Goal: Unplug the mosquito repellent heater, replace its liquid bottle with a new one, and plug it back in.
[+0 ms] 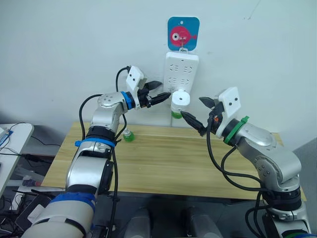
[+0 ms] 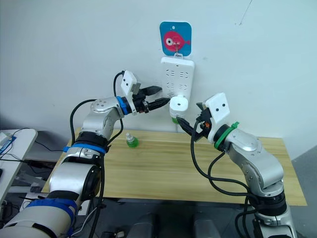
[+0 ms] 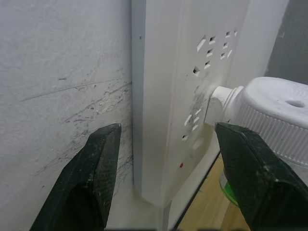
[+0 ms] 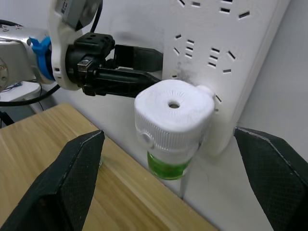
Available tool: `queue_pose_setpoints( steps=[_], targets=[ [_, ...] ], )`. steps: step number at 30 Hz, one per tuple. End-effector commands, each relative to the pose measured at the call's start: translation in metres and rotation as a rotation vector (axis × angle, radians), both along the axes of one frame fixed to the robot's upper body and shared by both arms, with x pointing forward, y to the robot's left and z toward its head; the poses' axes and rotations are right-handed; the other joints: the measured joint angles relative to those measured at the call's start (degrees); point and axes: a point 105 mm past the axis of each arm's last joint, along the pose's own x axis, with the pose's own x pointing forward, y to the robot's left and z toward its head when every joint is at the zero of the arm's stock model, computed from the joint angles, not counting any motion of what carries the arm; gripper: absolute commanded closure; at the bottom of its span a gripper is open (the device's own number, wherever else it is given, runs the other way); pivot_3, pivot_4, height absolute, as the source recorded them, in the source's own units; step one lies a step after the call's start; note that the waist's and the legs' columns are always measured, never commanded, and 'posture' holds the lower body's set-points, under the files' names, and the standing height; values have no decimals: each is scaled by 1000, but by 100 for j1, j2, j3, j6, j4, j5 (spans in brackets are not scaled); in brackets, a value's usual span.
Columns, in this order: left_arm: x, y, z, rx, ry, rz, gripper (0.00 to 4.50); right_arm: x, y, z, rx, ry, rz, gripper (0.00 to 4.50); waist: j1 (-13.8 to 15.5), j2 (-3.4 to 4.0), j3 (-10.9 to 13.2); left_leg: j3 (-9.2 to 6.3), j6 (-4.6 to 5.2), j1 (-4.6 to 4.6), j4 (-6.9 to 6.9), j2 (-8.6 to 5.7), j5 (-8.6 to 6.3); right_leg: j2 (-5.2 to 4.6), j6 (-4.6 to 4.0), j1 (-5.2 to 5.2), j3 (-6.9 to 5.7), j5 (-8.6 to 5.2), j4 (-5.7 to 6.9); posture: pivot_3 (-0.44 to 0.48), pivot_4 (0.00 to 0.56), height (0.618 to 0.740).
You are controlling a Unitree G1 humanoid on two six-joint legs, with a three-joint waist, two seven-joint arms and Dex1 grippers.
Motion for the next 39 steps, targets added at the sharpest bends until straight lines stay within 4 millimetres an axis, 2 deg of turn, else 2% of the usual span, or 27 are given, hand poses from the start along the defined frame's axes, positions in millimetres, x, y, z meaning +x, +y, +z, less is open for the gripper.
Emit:
queue_pose_setpoints(
  steps=[1,8,14,17,22,27,32,39],
  targets=[
    [0,-14,15,20,-65,-53,1204,-6,0,12,11,-60,-12,0,-11,0,1,0,0,-2,6,0,0,0,3,2,-2,1,0,-56,182,740],
    [-7,-30,19,44,-93,-149,1204,-6,-9,6,22,-35,-67,0,-74,2,26,1,1,-13,30,1,-1,1,7,3,-4,4,-1,-65,195,740],
    [-8,-36,26,16,-95,-176,1204,-2,-24,-3,7,-29,-179,0,-74,6,56,-8,2,-20,30,1,-1,2,7,1,-14,3,-2,-73,210,740],
    [-10,-37,26,1,-88,-194,1731,-4,-21,-5,17,-28,-190,0,-85,5,104,-9,2,-25,42,2,-2,1,7,1,-16,3,1,-80,217,740],
    [-12,-37,27,-27,-70,-210,3165,-1,-14,-2,50,-48,-228,0,-99,6,130,-30,2,-36,58,2,-1,0,7,2,-37,3,4,-81,217,740],
    [-13,-39,28,-24,-66,-214,3190,10,-5,4,93,-76,-279,0,-101,8,138,-50,1,-42,65,1,-1,-2,6,3,-59,4,7,-77,214,740],
    [-13,-40,29,-24,-69,-214,3190,25,-5,10,124,-100,-340,0,-93,11,140,-71,0,-45,66,0,0,-3,6,7,-78,4,6,-68,211,740],
    [-13,-39,29,-19,-71,-209,3190,36,-5,14,131,-115,-337,0,-92,14,143,-74,-1,-45,66,-2,0,-7,5,7,-80,4,7,-62,209,740]
  ],
)
